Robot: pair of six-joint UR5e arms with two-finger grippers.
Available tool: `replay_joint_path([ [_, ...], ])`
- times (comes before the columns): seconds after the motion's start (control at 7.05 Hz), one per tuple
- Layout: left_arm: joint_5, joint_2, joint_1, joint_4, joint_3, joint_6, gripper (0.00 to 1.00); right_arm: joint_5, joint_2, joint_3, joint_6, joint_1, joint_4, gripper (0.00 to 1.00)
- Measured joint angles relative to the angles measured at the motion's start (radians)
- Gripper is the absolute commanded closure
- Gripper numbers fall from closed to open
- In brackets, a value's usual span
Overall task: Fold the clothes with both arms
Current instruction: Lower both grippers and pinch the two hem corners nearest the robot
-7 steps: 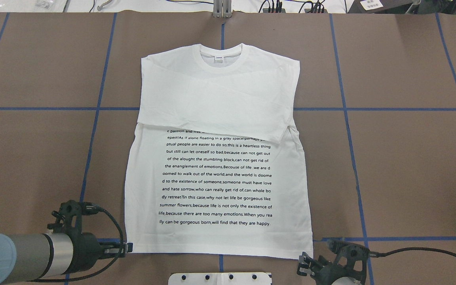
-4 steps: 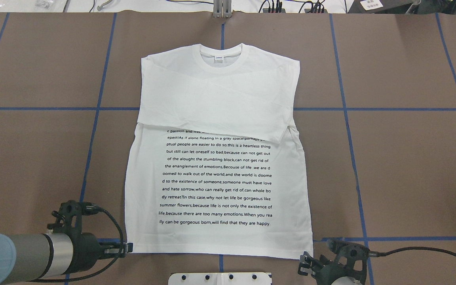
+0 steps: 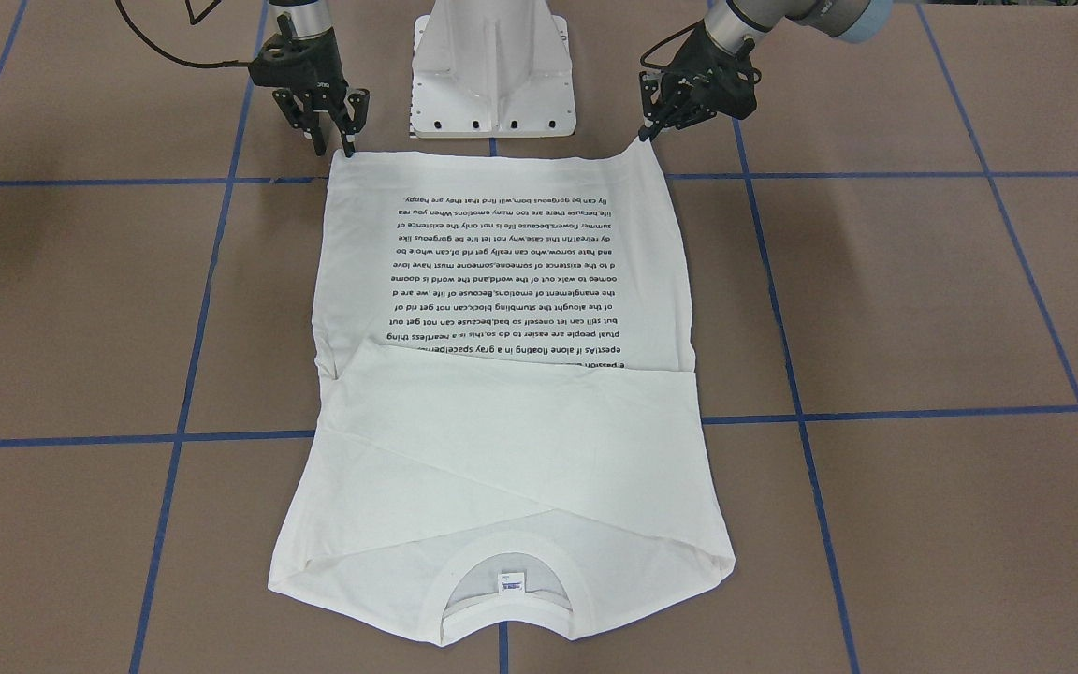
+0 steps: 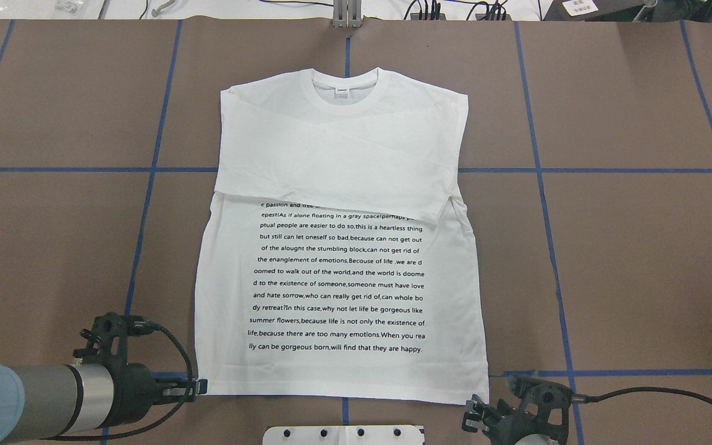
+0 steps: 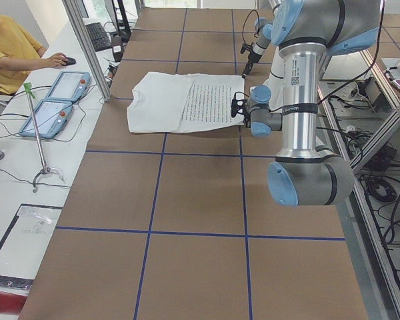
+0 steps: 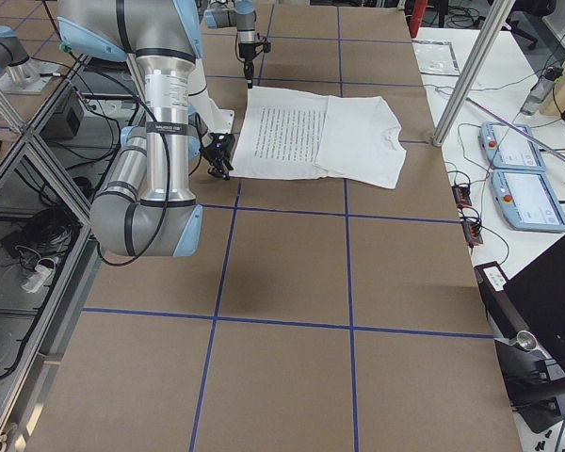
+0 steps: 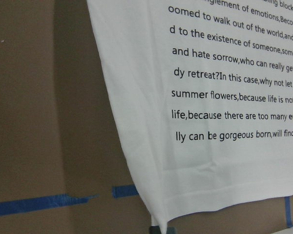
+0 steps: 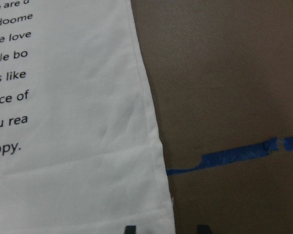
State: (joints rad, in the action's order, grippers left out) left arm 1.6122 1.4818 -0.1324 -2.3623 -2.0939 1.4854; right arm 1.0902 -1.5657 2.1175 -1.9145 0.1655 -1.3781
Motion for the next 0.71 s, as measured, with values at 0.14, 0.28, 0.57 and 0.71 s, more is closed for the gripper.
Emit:
replay_joint_path([
  [0.14, 0.0, 0.0, 0.0, 0.0, 0.0, 0.0, 1.0, -0.001, 0.021, -0.001, 0.0, -0.001, -0.026, 0.49],
  [0.28, 0.0, -0.001, 0.0, 0.0, 0.0, 0.0, 1.0, -0.001, 0.032, -0.005, 0.0, -0.002, -0.041, 0.5],
  [0.57, 0.0, -0.002, 0.0, -0.001, 0.0, 0.0, 1.0, -0.001, 0.036, -0.01, 0.011, -0.007, -0.052, 0.87],
  [0.71, 0.0, -0.002, 0.0, -0.001, 0.0, 0.0, 1.0, -0.001, 0.037, -0.011, 0.023, -0.012, -0.053, 1.0],
])
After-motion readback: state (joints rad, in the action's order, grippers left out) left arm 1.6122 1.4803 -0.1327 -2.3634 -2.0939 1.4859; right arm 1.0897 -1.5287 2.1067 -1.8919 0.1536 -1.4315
